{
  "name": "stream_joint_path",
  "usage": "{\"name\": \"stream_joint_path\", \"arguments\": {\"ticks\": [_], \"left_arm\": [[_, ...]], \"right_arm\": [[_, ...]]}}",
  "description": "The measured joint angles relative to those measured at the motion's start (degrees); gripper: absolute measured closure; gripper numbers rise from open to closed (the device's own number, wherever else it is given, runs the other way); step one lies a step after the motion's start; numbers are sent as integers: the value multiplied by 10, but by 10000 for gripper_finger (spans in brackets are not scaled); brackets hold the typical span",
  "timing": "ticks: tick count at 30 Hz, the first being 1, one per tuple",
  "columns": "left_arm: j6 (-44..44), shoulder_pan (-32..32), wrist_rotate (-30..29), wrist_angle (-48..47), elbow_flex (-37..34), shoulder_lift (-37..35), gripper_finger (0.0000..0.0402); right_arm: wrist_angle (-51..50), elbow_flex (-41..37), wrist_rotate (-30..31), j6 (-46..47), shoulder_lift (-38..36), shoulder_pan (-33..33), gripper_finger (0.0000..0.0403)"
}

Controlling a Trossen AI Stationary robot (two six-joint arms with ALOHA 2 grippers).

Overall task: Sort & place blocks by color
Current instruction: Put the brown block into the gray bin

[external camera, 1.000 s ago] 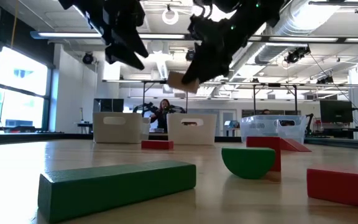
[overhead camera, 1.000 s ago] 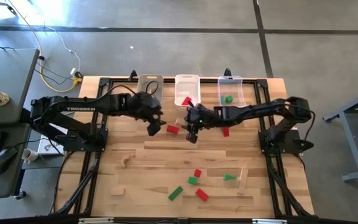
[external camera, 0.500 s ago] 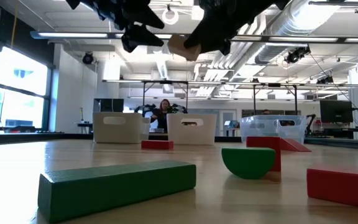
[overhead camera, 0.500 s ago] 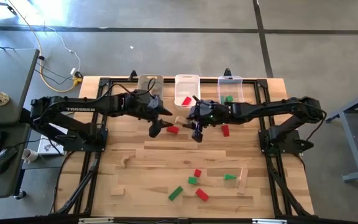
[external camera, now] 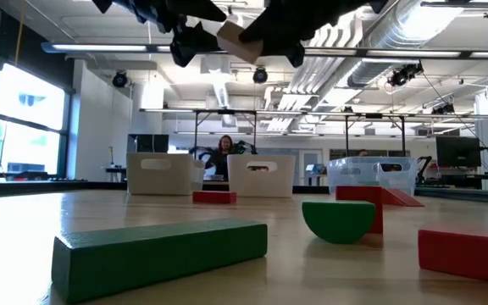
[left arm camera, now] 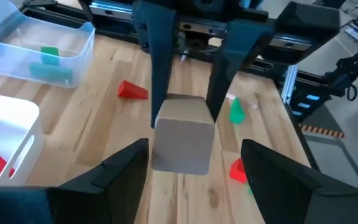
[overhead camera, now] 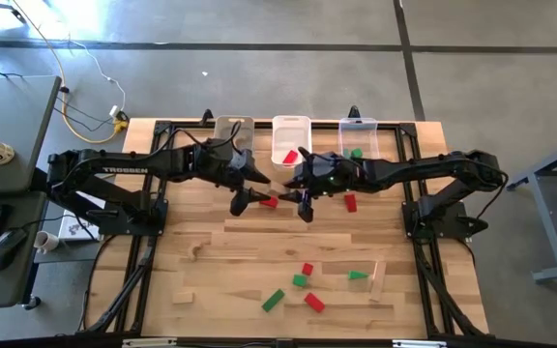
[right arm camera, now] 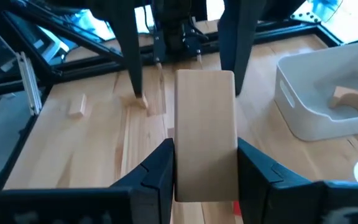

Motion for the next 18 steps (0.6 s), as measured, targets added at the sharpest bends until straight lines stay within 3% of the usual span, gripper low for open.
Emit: {"name": "stream_joint_path", "arguments": {"ticks": [11, 18], "left_arm": [[-29, 0, -2, 43, 0, 0, 162], [-31, 0, 7, 39, 0, 0, 226]], "right_arm": [[45, 0, -19, 11, 0, 0, 301], [57, 0, -19, 19, 0, 0, 301]]}}
